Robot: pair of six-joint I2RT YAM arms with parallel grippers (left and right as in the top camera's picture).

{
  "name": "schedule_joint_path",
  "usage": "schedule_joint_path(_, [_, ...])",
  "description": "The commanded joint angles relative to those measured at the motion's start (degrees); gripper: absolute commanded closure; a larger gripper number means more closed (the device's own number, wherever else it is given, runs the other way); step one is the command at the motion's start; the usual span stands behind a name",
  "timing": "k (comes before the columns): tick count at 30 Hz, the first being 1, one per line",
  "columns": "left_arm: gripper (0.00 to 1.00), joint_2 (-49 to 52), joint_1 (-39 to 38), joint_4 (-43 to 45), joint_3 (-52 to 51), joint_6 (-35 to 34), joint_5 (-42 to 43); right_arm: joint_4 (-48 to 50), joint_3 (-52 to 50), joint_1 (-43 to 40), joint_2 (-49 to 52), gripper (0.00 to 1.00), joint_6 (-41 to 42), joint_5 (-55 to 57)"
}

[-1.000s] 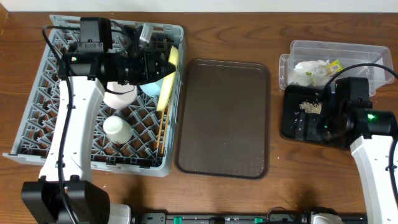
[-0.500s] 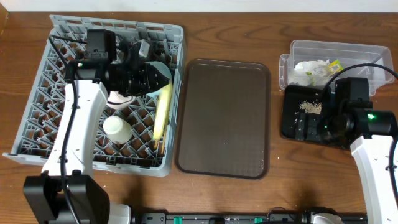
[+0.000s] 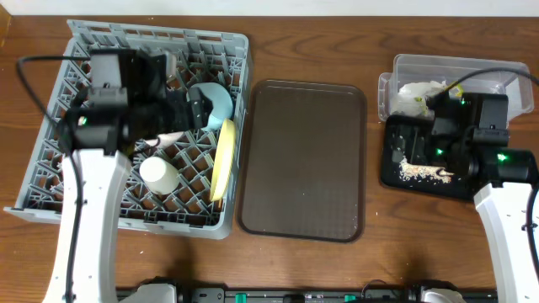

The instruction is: Sort waste into correct bins and load items into the dishwasher

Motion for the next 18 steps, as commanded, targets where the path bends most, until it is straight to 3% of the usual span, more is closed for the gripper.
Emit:
schedule_joint_path(1, [0.11,0.66,-0.07,-7.19,0.11,-4.20,-13.81,3.85,0.76,3.52,0.55,0.01,-1.33,-0.61])
schedule_joint_path(4, [0.10,0.85,-0.07,-14.45,-1.07,-4.63,-14.49,-0.24,0.76,4.35,2.71,0.01,-0.85,5.31])
schedule_joint_path(8, [0.10,-0.70,-0.09,-18.29,-1.36,-4.76,-14.84,-9.88,0.74,4.31,3.69,0.01,6.69,13.07])
schedule_joint_path(14, [0.10,-17.18,-0.09,-9.99,-13.46,-2.29,-18.67,-11.80,-0.96,4.37,-4.09,0.01,6.84,13.27])
schedule_joint_path(18, [0.10,-34.53,-0.09,-2.86,-26.14,1.77,-16.70,-4.31,-8.02,5.16,-17.59,0.01,4.72,13.57])
